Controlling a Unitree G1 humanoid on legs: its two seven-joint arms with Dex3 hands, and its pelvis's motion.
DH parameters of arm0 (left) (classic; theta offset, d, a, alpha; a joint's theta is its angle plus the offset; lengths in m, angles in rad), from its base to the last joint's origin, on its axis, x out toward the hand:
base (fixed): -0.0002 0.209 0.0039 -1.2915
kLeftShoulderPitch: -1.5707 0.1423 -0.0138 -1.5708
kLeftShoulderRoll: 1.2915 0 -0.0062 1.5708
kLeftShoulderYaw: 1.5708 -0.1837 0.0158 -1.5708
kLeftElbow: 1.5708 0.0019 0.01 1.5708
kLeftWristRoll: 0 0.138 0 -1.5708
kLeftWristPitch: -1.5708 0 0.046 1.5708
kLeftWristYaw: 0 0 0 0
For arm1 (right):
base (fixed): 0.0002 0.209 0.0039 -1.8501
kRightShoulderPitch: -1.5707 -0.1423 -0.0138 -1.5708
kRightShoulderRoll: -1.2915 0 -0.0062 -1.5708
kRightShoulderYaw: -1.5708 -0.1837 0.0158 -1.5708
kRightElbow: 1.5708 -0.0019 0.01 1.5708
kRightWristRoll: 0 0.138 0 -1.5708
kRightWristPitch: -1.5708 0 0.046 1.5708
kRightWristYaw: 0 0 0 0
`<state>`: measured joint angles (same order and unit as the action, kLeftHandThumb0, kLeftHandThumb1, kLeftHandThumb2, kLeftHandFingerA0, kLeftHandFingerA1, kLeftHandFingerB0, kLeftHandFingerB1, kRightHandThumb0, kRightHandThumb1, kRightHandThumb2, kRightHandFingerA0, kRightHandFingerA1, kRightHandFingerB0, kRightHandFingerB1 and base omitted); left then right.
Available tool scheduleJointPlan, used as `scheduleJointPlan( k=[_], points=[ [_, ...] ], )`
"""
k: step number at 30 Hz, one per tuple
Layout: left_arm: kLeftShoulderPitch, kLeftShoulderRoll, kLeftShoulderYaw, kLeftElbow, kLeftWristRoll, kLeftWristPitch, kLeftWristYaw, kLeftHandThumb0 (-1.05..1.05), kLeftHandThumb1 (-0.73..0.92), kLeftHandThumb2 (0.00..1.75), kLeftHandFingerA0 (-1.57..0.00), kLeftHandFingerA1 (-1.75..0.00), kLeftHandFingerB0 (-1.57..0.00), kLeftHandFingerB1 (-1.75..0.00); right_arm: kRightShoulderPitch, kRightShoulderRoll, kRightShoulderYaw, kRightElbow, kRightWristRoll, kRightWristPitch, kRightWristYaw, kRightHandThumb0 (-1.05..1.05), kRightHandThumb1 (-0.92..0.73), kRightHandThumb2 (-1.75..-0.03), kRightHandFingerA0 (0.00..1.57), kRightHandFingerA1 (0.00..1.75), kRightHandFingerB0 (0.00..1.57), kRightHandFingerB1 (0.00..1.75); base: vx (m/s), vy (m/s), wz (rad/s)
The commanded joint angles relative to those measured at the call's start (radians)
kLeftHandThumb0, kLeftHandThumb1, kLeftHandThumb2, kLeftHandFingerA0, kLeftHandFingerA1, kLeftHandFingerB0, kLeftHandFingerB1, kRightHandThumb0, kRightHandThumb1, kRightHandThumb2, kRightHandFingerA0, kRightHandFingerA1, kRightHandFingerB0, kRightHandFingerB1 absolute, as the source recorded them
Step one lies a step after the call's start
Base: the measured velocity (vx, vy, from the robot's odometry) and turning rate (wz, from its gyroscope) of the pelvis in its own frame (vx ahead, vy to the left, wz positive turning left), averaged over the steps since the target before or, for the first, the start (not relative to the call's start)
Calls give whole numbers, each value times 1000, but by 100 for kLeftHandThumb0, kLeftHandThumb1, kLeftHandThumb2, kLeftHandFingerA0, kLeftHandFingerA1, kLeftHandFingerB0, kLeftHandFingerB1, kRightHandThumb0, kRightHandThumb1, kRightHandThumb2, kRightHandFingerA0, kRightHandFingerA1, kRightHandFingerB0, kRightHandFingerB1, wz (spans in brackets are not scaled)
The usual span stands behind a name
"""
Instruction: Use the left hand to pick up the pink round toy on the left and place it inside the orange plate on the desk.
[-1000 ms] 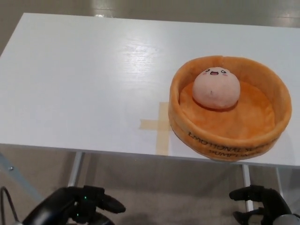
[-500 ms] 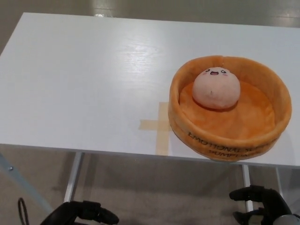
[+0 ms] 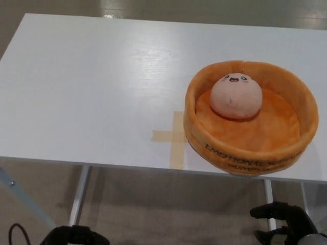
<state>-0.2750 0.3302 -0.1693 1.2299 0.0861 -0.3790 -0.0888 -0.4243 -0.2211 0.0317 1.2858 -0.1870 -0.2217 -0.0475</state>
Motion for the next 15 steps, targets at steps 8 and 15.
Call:
scheduleJointPlan(
  k=[8, 15],
  points=[
    [-10, -20, 13, 53, 72, -19, 154, -27, 74, 63, -98, -113, -95, -60, 21, -2, -4, 6, 1, -13, 3, -13, -55, -60, 65, 89, 61, 78, 0, 0, 0],
    [-10, -21, 22, 54, 81, -28, 155, -27, 73, 64, -98, -111, -95, -60, 15, 0, 1, 5, -6, 0, -1, -14, -56, -59, 67, 90, 61, 77, 0, 0, 0]
  ],
)
